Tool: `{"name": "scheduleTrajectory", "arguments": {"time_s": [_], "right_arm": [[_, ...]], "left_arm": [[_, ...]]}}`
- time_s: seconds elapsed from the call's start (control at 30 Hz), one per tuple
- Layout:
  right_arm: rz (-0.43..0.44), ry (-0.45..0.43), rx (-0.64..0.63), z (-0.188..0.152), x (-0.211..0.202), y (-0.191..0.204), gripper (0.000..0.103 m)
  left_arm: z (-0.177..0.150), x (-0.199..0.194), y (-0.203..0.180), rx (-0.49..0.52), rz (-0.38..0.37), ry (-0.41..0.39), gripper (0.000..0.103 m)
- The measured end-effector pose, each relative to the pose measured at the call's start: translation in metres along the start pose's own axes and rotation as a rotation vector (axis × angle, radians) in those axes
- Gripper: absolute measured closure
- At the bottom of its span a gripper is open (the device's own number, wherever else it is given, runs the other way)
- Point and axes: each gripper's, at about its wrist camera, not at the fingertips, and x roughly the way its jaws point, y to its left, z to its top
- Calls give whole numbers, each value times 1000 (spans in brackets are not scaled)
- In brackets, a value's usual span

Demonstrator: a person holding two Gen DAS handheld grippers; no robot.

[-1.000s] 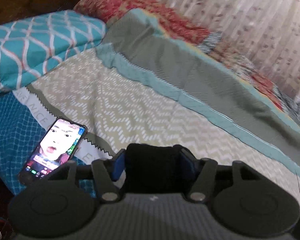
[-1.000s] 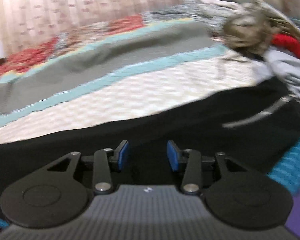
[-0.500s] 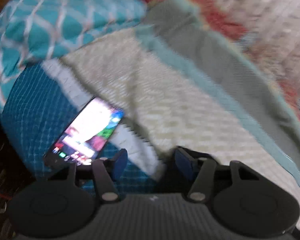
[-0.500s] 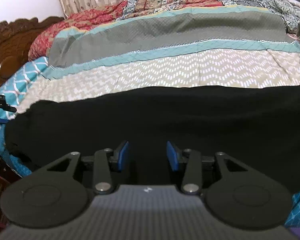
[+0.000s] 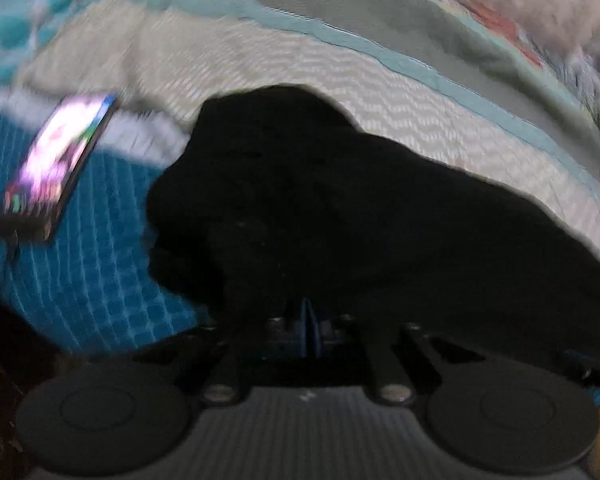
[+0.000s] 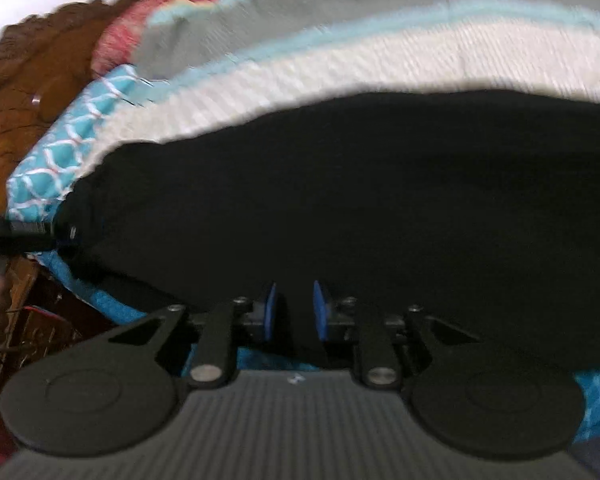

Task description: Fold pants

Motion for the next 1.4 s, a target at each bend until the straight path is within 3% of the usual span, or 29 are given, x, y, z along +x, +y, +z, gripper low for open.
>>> {"name": "scheduleTrajectory", "arguments": {"time_s": [0.07,0.17,0.23,0.33,0.4,0.57,0.7,0.83,0.97,1.17,1.33,1.4], "right_arm": [[21,-49,16,1,-12,-4,78],[31,-194,65,6,-45,-21,77],[-14,-278,127,7,-66,-43,76],[-122,-439,247,-2,-109,-86,70],[-188,-552,359,-16,-138,-120,62],[-309,-743,629,-62,-189,-198,61],[-346,-802,739,-86,-191,-233,61],[-270,-821,809,-93,-182,-259,61],[-233,-845,797,-82,-189,-280,61],[-289,-805,734,-53,-191,-287,57],[-268,-815,747,-54,-185,-296,55],[-275,-798,727,-55,-184,-291,62]], "left_arm": [[7,-13,0,-35,-10,-7,97],[19,-36,-13,-22,-37,-69,89],[22,-46,-32,23,-76,-106,86],[29,-48,-74,100,-133,-117,72],[32,-35,-99,144,-163,-84,69],[22,2,-159,207,-220,80,65],[0,19,-199,279,-216,161,62],[-12,23,-220,335,-187,194,59],[-12,26,-223,324,-158,209,57],[-13,36,-225,305,-136,232,55],[-14,35,-225,309,-139,230,53],[-14,36,-222,303,-141,234,53]]}}
